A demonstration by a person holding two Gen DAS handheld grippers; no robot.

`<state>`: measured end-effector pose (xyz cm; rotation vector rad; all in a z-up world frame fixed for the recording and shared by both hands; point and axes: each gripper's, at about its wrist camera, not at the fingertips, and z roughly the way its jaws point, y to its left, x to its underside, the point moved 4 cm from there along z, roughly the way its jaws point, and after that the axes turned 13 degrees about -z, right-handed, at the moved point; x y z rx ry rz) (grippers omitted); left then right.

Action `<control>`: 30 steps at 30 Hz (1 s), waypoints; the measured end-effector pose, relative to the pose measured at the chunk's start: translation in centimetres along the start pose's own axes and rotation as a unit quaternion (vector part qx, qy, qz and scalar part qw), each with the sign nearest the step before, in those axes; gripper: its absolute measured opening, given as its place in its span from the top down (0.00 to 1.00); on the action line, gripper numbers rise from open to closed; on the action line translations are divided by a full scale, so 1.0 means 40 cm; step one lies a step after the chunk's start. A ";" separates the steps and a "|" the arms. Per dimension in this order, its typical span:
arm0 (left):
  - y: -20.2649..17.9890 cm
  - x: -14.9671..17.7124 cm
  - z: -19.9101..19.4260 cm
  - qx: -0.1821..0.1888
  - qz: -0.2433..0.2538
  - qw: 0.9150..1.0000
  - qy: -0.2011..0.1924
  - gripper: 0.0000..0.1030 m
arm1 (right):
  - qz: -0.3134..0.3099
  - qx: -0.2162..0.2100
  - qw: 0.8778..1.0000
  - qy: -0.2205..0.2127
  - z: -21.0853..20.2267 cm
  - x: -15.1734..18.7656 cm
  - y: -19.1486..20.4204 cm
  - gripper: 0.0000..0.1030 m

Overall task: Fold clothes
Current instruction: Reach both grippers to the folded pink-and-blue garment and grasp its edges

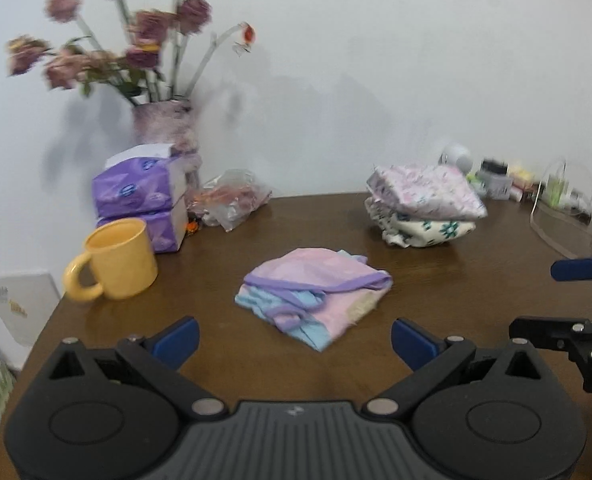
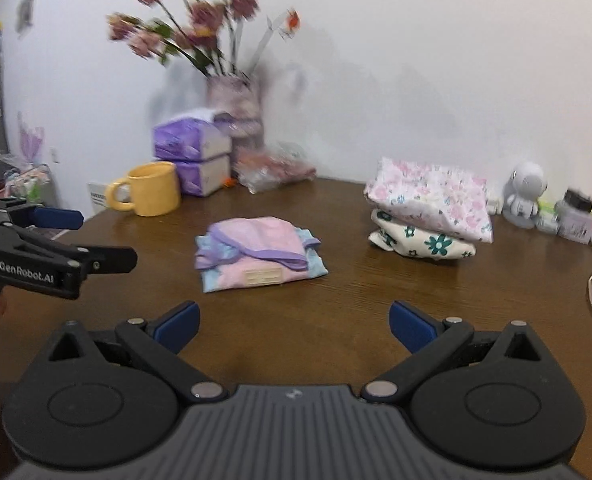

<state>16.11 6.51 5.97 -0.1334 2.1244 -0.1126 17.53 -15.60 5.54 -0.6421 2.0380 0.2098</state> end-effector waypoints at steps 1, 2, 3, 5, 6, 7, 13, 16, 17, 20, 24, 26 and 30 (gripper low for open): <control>-0.006 -0.011 0.039 -0.002 0.020 1.000 0.005 0.01 | 0.001 0.002 1.000 0.009 0.029 -0.012 -0.006 0.00; -0.015 -0.016 0.077 -0.002 0.044 0.999 0.011 0.01 | 0.002 0.005 1.000 0.018 0.057 -0.023 -0.012 0.00; -0.024 -0.022 0.116 -0.003 0.069 0.997 0.018 0.03 | 0.003 0.007 1.000 0.027 0.086 -0.035 -0.018 0.00; -0.048 -0.018 0.192 0.004 0.111 0.993 0.033 0.07 | 0.006 0.012 0.999 0.045 0.143 -0.058 -0.030 0.02; -0.058 -0.015 0.227 0.007 0.127 0.991 0.041 0.10 | 0.011 0.010 0.999 0.049 0.165 -0.057 -0.040 0.04; -0.065 -0.014 0.265 0.012 0.141 0.989 0.048 0.10 | 0.016 0.009 0.998 0.053 0.187 -0.056 -0.049 0.05; -0.083 -0.030 0.421 0.028 0.164 0.985 0.053 0.21 | 0.050 -0.005 0.996 0.071 0.295 -0.051 -0.111 0.20; -0.078 -0.044 0.454 0.060 0.149 0.984 0.075 0.52 | 0.056 -0.015 0.996 0.067 0.316 -0.054 -0.137 0.22; -0.072 -0.049 0.457 0.073 0.135 0.984 0.085 0.62 | 0.047 -0.016 0.997 0.064 0.323 -0.061 -0.134 0.23; -0.042 -0.070 0.462 0.086 0.100 0.987 0.092 0.93 | 0.022 -0.021 0.998 0.057 0.344 -0.081 -0.127 0.23; -0.010 -0.088 0.437 0.084 0.093 0.990 0.063 0.97 | -0.011 -0.028 0.998 0.051 0.383 -0.107 -0.100 0.23; 0.000 -0.103 0.411 0.080 0.092 0.992 0.044 0.97 | -0.023 -0.033 0.998 0.048 0.400 -0.116 -0.078 0.24; 0.019 -0.160 0.311 0.074 0.084 0.994 -0.015 0.98 | -0.051 -0.039 0.997 0.036 0.418 -0.138 -0.028 0.24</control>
